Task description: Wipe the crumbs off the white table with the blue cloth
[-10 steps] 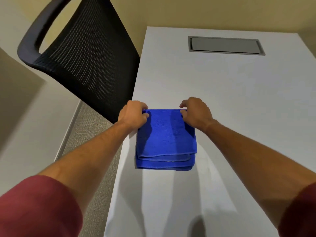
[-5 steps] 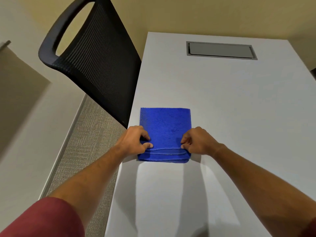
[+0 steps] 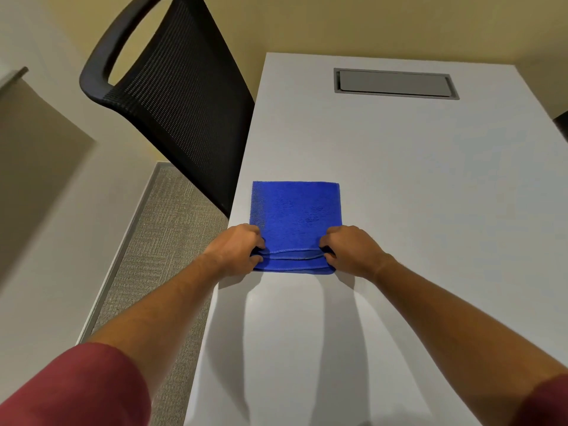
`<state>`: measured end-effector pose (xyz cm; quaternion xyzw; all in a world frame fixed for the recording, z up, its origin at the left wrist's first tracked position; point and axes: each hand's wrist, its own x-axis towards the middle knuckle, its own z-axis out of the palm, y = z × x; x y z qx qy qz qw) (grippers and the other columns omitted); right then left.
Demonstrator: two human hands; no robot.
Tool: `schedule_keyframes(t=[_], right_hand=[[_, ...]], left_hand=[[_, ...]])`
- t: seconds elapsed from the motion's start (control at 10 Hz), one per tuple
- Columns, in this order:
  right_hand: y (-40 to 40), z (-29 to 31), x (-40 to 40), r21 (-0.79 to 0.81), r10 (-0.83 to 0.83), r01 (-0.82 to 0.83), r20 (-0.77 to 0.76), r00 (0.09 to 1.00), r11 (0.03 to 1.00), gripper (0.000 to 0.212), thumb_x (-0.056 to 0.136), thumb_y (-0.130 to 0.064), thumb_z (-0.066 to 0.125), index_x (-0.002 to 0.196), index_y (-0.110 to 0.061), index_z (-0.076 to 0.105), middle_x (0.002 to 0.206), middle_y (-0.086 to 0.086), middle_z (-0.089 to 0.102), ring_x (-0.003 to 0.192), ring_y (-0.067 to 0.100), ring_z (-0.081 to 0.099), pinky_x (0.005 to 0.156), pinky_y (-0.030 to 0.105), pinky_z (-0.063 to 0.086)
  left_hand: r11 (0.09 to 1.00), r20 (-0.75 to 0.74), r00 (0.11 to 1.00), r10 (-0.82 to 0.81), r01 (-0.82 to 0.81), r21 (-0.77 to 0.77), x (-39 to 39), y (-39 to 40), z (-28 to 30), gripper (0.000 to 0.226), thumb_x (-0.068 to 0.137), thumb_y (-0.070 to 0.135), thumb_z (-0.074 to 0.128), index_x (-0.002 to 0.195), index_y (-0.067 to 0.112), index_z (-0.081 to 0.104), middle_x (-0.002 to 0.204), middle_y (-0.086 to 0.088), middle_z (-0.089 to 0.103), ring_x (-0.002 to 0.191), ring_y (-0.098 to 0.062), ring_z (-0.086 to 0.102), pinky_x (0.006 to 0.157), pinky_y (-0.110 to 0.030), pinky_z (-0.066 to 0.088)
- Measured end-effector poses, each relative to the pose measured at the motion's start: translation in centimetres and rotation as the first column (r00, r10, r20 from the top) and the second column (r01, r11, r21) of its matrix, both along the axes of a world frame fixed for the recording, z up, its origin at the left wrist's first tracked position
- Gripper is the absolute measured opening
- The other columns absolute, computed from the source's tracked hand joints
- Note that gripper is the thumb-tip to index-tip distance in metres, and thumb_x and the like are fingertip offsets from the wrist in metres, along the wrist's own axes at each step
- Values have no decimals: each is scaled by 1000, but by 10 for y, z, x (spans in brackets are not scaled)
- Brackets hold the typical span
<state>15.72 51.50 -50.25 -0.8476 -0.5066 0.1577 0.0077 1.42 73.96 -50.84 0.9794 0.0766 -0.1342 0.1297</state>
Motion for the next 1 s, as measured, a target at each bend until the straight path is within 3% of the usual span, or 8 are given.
schedule_keyframes(t=[0.3,0.4,0.6,0.8,0.9,1.0], right_hand=[[6,5,-3,1,-15,15,26,1000,1000,25,94,-15,47,98,-10,71,93,8,71,81,25,64,75,36,54],[2,14,-3,31,-33,32,39,999,999,22,88,-14,49,86,-10,70,82,7,70,72,23,62,66,35,53],[-8,15,-19,41,10,-13,56,998,999,20,85,-16,50,83,-13,70,78,4,68,67,20,59,57,27,42],[-15,3,-32,45,14,-17,64,998,999,18,88,-25,53,89,-16,69,84,2,68,68,19,58,62,28,41],[-17,5,-35,71,-10,3,89,996,997,21,88,-35,55,92,-17,66,85,2,68,68,19,57,64,28,43],[-20,4,-39,117,-56,40,139,989,992,40,89,-48,55,110,-16,65,97,4,69,79,22,63,75,33,50]], left_hand=[[999,19,999,50,-50,7,-2,-3,1,27,86,18,51,97,13,74,98,-2,68,87,-20,63,78,-40,55],[996,53,995,85,-84,-17,-5,-3,4,21,84,19,54,89,13,73,87,1,66,77,-17,62,71,-38,56],[998,57,997,60,-61,20,-20,-9,8,17,82,23,56,79,17,71,76,7,61,68,-12,58,63,-31,54],[998,66,998,-4,0,55,-35,-17,6,23,81,28,54,92,15,70,89,2,65,84,-19,62,71,-36,54],[997,131,991,-17,7,72,-40,-21,8,39,79,35,56,107,12,68,105,-5,67,100,-24,61,83,-39,53],[980,154,988,-21,-10,199,-47,-30,5,69,80,46,56,137,6,53,139,-17,54,129,-32,50,108,-43,40]])
